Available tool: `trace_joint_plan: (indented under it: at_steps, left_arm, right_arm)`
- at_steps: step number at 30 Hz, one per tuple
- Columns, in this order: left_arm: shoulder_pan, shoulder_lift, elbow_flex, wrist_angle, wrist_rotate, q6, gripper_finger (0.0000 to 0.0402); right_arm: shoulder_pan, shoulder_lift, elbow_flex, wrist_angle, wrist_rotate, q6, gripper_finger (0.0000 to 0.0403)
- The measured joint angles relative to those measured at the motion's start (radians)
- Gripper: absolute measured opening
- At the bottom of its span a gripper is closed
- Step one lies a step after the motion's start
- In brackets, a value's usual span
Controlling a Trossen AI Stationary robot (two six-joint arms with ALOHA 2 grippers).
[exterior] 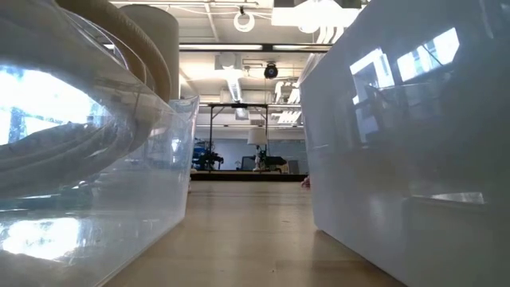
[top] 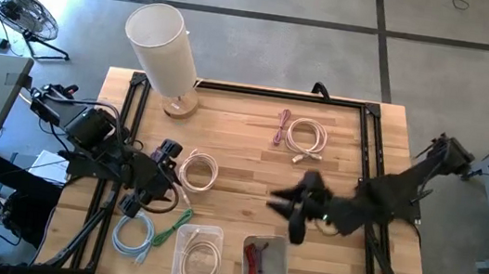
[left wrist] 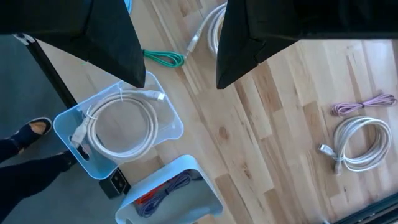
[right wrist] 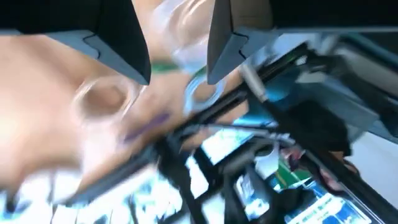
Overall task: Pick & Place USB Port
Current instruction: Put the bottom pink HDMI cable into the transparent bin
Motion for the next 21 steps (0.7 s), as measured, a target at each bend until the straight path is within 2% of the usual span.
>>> trace_joint_plan:
  at_steps: [5,8,15,21]
  left_arm:
    - [0.002,0.0,0.0,0.0,-0.032,0.011,0.0192]
    - [0.002,0.0,0.0,0.0,-0.081,0.009,0.0192]
    - [0.002,0.0,0.0,0.0,-0.159,-0.041,0.0192]
    - [0.002,0.0,0.0,0.016,-0.231,-0.045,0.0192]
  right_arm:
    - [-0.066,-0.08,0.0,-0.078,0.021,-0.299,0.0149]
    - [-0.114,-0.103,0.0,-0.224,0.022,-0.381,0.0149]
    - [-0.242,-0.113,0.0,-0.662,0.01,-0.334,0.0149]
    - [-0.377,-0.113,0.0,-0.833,-0.09,-0.367,0.0149]
